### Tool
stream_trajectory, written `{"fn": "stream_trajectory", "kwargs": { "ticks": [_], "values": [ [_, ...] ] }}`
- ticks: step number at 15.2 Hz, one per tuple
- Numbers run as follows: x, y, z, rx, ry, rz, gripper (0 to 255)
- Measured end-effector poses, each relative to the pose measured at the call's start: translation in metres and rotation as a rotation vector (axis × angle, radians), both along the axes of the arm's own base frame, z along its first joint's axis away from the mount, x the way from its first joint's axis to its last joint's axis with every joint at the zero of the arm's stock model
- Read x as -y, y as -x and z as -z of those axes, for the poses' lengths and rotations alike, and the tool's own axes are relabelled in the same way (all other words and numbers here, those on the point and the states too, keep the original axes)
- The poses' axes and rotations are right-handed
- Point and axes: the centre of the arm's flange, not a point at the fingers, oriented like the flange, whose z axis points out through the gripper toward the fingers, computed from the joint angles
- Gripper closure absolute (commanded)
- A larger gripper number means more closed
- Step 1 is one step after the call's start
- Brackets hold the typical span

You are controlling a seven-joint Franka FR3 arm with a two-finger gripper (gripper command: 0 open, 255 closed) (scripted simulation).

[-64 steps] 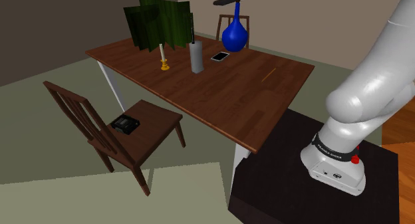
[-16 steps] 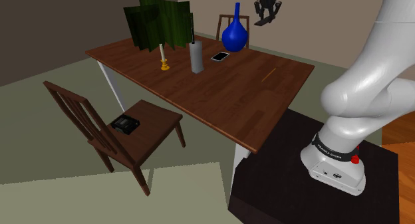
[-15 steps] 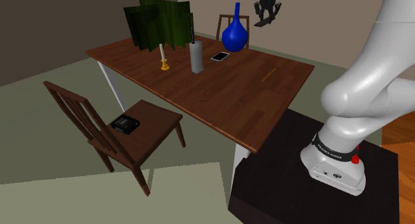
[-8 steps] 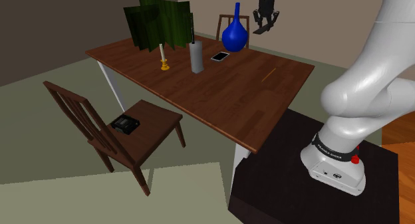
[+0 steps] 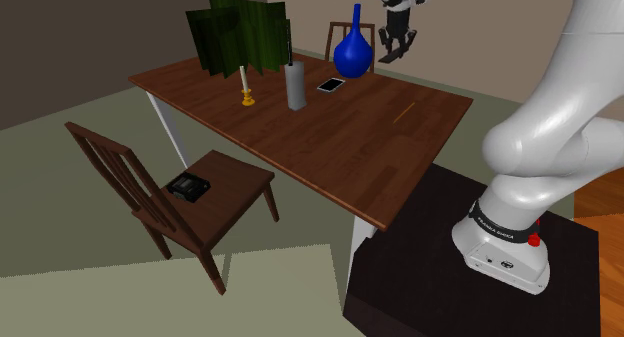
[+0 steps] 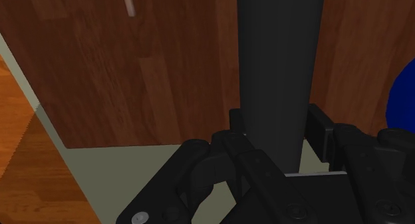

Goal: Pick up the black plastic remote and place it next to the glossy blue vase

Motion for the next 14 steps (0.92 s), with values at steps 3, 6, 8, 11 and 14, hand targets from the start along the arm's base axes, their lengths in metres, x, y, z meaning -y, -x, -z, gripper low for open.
{"fn": "stream_trajectory", "kwargs": {
  "ticks": [3, 6, 8, 11, 14],
  "values": [
    [0.000, -0.001, 0.016, 0.000, 0.000, 0.000, 255],
    [0.000, 0.000, 0.033, 0.000, 0.000, 0.000, 255],
    [0.000, 0.000, 0.044, 0.000, 0.000, 0.000, 255],
    [0.000, -0.001, 0.059, 0.000, 0.000, 0.000, 255],
    [0.002, -0.001, 0.074, 0.000, 0.000, 0.000, 255]
  ]
}}
